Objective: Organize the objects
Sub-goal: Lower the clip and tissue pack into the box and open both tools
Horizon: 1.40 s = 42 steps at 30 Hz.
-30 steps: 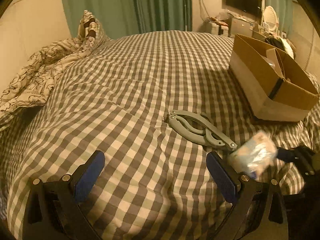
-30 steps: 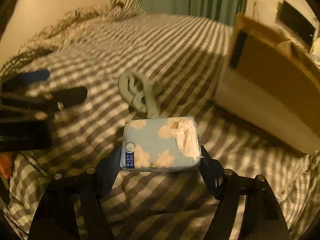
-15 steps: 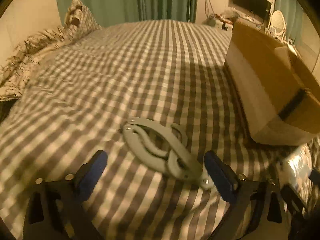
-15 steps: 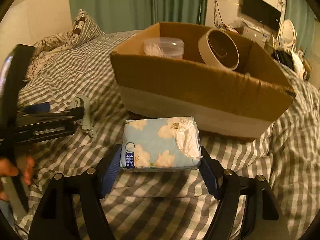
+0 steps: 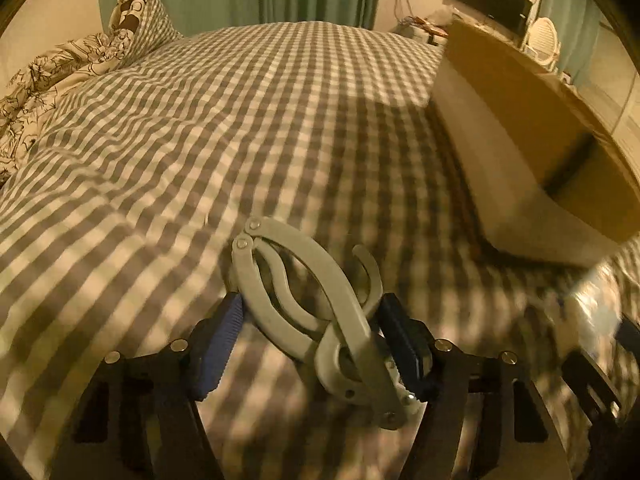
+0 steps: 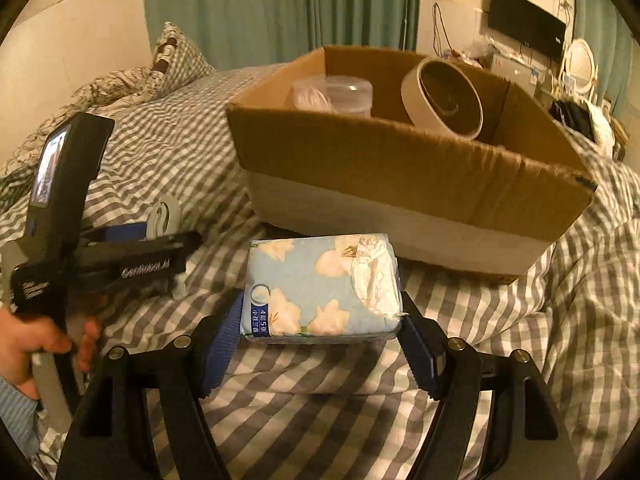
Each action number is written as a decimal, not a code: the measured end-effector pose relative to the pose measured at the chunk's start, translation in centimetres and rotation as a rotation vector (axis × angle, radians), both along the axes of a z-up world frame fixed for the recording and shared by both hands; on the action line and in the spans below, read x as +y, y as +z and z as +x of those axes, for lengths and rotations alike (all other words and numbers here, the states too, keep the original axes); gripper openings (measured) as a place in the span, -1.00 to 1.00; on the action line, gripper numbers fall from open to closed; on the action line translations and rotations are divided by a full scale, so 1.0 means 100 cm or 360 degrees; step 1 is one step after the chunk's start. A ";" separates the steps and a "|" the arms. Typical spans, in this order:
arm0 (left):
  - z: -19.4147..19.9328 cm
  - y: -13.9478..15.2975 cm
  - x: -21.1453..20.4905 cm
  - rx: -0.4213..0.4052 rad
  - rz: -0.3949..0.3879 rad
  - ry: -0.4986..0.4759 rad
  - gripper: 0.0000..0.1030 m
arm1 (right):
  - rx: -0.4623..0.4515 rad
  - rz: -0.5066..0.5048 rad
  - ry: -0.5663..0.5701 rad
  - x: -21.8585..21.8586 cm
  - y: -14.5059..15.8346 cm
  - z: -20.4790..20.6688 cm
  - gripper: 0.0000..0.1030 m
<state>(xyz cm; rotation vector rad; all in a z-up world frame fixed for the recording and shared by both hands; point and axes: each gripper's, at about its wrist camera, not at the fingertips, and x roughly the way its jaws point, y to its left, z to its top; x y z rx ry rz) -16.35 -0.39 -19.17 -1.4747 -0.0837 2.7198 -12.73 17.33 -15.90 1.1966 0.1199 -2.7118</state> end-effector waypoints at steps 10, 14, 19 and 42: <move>0.060 0.014 0.019 -0.0025 -0.0045 -0.0210 -0.54 | 0.0053 -0.0037 -0.0026 -0.002 0.027 0.034 0.41; 0.068 0.023 0.012 -0.0015 0.0017 -0.0181 -0.55 | 0.0093 -0.0043 -0.0031 0.006 0.041 0.051 0.41; 0.086 0.052 0.011 0.0060 0.0091 -0.0202 -0.56 | 0.0128 -0.0076 -0.0050 0.015 0.054 0.061 0.41; -0.014 0.213 0.119 0.0469 0.0135 -0.0538 -0.56 | 0.0442 -0.0139 -0.0001 0.091 0.214 -0.017 0.41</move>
